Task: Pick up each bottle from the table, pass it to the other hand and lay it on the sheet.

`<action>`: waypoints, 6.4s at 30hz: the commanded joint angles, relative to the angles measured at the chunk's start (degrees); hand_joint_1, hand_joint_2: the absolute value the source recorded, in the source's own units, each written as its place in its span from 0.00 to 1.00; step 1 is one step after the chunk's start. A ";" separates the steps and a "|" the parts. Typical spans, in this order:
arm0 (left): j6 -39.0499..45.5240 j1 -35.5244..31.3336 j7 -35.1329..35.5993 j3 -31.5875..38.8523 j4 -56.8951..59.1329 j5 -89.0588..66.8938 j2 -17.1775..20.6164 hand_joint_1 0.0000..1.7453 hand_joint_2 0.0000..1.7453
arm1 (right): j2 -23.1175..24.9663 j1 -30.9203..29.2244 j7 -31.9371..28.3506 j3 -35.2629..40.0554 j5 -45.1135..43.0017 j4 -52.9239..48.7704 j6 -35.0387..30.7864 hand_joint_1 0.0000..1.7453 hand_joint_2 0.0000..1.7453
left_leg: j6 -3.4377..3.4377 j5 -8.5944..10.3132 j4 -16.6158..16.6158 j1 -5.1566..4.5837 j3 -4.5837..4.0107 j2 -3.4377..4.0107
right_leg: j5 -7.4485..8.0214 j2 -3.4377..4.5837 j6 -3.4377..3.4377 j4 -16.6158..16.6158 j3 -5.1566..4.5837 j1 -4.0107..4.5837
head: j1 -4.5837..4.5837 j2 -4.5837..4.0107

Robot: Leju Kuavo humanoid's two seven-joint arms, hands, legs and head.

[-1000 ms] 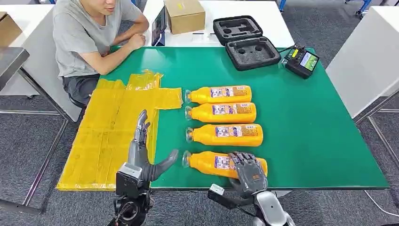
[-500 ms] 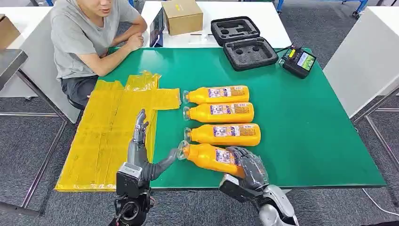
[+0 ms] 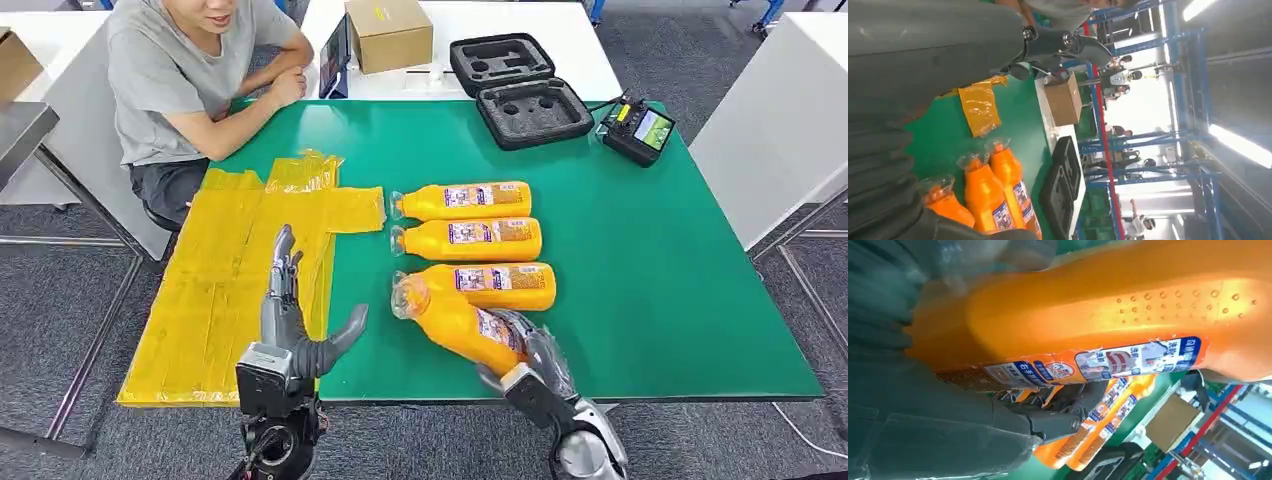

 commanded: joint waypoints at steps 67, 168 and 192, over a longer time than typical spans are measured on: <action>-17.14 -10.45 2.83 -9.05 21.52 15.49 -2.59 0.00 1.00 | 3.11 -13.47 -2.74 18.11 -14.68 13.18 -11.42 1.00 1.00 | -0.06 -0.02 -0.03 0.04 0.08 -0.02 | -0.06 0.03 -0.06 -0.02 0.13 0.03 | 0.00 0.00; -4.18 -13.97 0.22 2.59 15.63 9.30 -3.12 0.99 1.00 | 3.46 -9.41 -2.74 25.67 -14.09 11.52 -14.37 0.00 1.00 | -0.07 -0.06 0.00 0.08 0.14 -0.01 | -0.10 0.05 -0.09 -0.01 0.16 0.06 | 0.00 0.00; 3.56 -11.98 0.22 23.86 5.00 -40.01 -5.77 0.90 1.00 | 3.75 -10.10 -2.74 26.06 -17.41 12.18 -14.61 0.00 1.00 | -0.04 0.02 0.00 0.04 -0.01 0.06 | -0.03 0.06 -0.06 0.03 0.00 0.03 | -0.02 0.00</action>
